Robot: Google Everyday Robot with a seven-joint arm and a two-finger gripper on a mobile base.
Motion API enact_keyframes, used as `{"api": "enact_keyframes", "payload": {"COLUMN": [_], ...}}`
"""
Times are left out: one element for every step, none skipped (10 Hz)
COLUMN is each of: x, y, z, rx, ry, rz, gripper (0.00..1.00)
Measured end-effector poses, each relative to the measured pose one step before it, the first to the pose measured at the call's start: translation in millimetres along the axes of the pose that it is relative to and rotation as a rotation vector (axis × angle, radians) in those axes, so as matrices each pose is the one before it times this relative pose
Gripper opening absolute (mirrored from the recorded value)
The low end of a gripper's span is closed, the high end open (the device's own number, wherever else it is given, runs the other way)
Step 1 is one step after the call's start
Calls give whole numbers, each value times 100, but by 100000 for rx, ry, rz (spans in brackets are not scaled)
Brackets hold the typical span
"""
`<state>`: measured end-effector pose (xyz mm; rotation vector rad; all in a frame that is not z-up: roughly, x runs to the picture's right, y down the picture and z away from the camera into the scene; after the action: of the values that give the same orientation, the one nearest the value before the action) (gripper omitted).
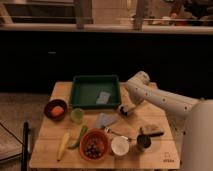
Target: Wipe table surface with brush
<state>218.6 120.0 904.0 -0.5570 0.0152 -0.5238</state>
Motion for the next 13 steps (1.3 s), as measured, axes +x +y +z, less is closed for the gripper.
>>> {"api": "enact_keyframes", "payload": {"x": [-810,-35,871,738,1294,1789,1902,1876,1279,906,271,-298,-676], "y": [1131,1270,1367,598,736,924,817,-89,-668,-1017,-1043,-1504,-1046], "z": [164,154,203,183,338,304,343,190,252,180,86,-220,-317], "rx": [-929,-953,-1188,-842,-1397,-1380,-1132,-229,27,298,476,1099,809], "ry": [-957,-309,395,459,1341,2017,1967,2287,1337,794,272,-221,-229], "rz": [-1875,-323,1015,629,1284,2452,3144,4043,3119,2556,1367,751,-98], "gripper": [0,0,0,0,0,0,0,0,0,0,0,0,0]}}
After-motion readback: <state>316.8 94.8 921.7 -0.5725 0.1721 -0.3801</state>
